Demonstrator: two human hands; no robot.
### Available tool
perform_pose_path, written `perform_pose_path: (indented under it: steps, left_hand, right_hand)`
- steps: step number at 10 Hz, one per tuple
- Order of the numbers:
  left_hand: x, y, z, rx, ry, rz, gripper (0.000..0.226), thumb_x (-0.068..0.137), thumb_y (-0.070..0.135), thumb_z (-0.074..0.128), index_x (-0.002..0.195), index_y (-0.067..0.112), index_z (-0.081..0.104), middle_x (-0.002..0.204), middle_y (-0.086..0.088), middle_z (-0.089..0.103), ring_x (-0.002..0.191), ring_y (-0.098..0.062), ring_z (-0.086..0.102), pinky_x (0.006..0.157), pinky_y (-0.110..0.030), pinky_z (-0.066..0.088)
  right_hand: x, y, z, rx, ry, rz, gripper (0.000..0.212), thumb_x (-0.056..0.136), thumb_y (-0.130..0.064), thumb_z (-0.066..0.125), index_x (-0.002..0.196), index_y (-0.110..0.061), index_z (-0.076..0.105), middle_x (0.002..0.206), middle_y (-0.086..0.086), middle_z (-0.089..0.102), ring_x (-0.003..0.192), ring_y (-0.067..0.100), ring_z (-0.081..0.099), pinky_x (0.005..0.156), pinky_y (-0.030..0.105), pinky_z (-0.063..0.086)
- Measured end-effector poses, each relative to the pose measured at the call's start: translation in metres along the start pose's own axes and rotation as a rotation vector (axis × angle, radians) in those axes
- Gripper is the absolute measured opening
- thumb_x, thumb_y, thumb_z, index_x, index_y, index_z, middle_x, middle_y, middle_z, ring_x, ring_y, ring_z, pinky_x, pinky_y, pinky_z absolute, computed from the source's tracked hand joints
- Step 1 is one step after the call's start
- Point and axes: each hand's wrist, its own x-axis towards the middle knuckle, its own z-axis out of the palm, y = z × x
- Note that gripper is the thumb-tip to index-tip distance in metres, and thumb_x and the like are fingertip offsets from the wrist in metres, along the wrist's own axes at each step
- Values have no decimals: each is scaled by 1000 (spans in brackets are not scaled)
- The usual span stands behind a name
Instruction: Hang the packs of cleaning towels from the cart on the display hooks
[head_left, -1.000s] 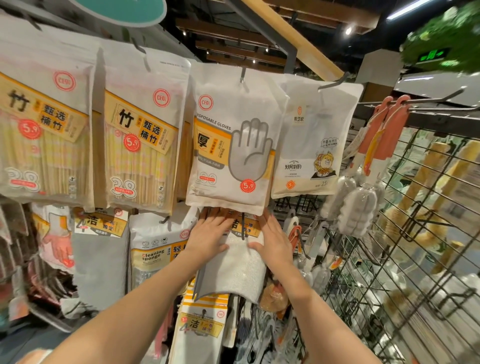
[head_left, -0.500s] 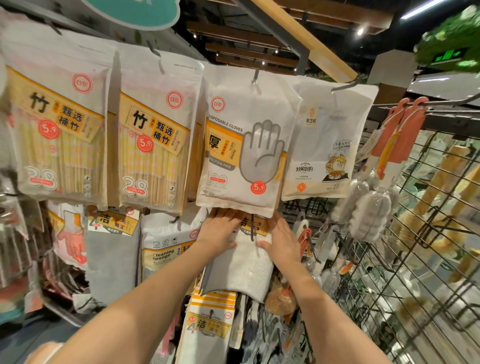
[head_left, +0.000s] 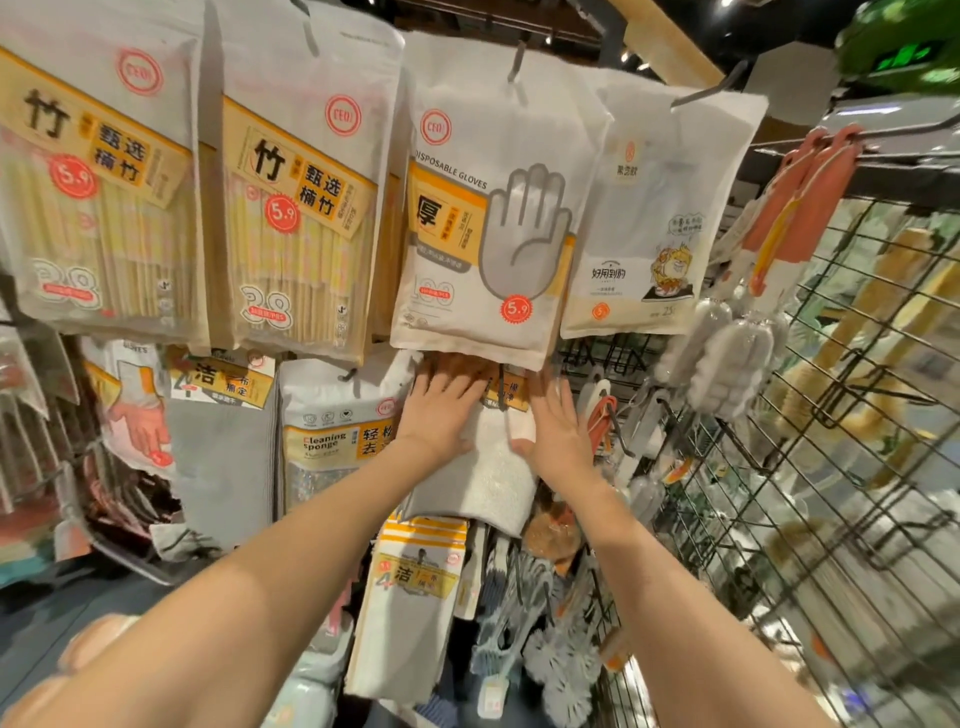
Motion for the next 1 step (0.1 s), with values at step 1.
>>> perform_pose_path:
  steps: [1]
  left_hand:
    - [-13,2,13,-36,31,13,90,90,40,59,153,21,-1,162,-4,3,148,-29,-1,117,-45,-6]
  right_hand:
    - [-14,0,7,-9,25,-25,87,88,-32,63,151,-24,4,160,-1,-4,145,21,-14,118,51,0]
